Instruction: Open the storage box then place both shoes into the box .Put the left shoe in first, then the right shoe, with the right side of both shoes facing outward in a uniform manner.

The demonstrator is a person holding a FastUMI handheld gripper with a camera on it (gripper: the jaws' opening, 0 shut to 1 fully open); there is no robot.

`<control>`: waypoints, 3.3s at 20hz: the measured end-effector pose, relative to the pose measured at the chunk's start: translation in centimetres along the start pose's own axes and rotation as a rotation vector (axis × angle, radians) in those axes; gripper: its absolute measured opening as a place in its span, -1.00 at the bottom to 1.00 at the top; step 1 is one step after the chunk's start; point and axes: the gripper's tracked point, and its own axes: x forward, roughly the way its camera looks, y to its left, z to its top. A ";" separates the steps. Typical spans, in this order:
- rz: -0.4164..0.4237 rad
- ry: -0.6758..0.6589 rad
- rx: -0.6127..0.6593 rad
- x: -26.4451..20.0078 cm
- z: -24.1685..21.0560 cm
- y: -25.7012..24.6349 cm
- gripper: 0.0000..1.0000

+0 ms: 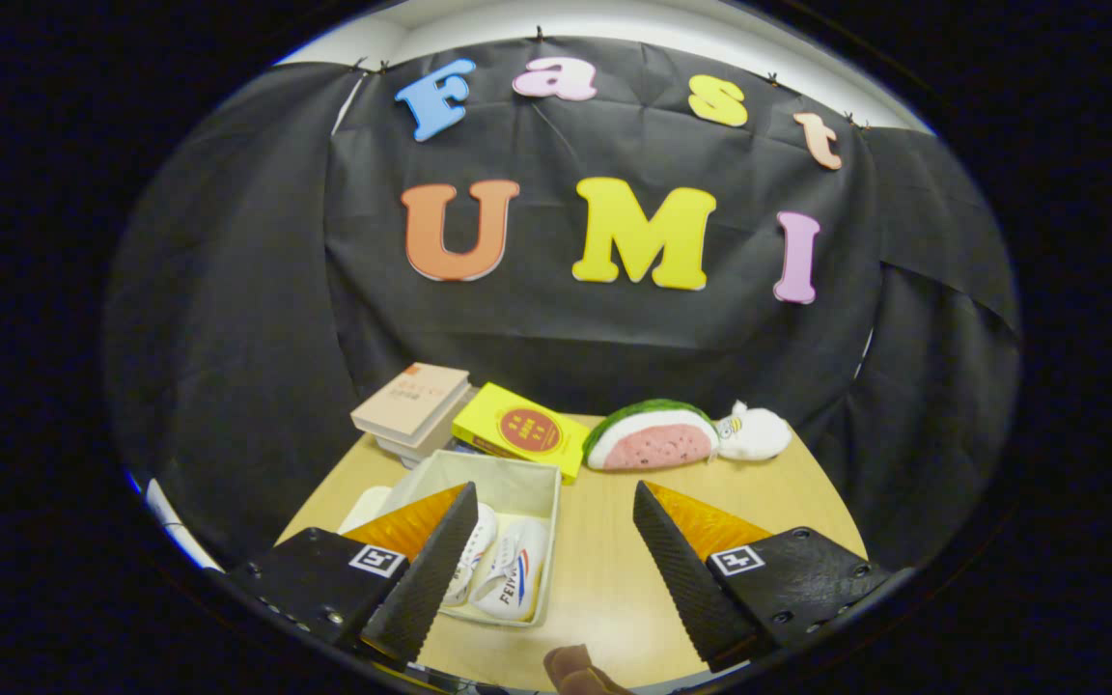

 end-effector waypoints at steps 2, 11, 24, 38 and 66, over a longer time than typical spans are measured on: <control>-0.013 -0.105 -0.006 -3.1 2.1 -0.6 0.93; -0.107 -0.376 0.050 -12.5 7.5 -4.1 0.92; -0.098 -0.414 0.020 -12.5 10.3 -4.5 0.92; -0.109 -0.396 0.024 -11.8 11.3 -4.1 0.92; -0.118 -0.324 0.064 -11.2 9.5 -6.2 0.92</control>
